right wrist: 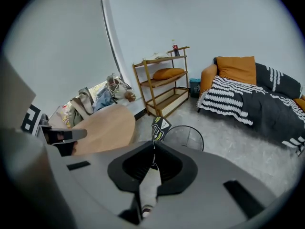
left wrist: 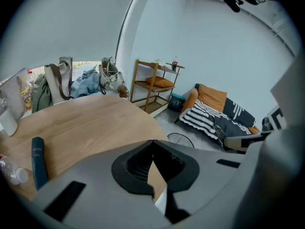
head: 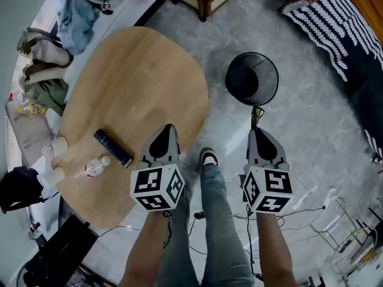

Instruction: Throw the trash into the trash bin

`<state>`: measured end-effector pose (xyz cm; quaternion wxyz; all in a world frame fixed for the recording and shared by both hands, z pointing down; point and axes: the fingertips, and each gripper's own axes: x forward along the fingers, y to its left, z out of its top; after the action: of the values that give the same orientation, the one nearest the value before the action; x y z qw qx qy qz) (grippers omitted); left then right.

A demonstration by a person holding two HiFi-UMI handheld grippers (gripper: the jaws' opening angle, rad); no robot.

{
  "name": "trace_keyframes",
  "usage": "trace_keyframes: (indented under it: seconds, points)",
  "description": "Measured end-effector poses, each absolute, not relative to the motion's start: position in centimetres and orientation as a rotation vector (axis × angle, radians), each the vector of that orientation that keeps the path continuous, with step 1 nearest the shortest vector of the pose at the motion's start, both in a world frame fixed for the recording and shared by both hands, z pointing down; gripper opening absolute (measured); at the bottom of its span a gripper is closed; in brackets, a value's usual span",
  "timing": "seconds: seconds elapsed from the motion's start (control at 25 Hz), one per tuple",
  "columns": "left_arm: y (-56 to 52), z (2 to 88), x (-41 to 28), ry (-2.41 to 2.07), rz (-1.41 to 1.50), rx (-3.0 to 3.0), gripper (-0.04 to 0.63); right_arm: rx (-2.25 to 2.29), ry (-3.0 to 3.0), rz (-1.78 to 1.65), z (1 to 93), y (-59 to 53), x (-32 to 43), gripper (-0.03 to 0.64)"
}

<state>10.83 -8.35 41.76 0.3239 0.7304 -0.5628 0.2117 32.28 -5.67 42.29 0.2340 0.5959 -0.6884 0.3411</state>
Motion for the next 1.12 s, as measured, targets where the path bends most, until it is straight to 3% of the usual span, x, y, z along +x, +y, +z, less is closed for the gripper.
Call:
trace_keyframes:
  seconds: [0.52, 1.12]
  points:
    - [-13.9, 46.4, 11.9, -1.451, 0.736, 1.982, 0.018, 1.673, -1.758, 1.025, 53.7, -11.8, 39.8, 0.02]
    - [-16.2, 47.8, 9.7, -1.485, 0.699, 1.926, 0.018, 1.558, -1.678, 1.022, 61.2, -15.4, 40.4, 0.034]
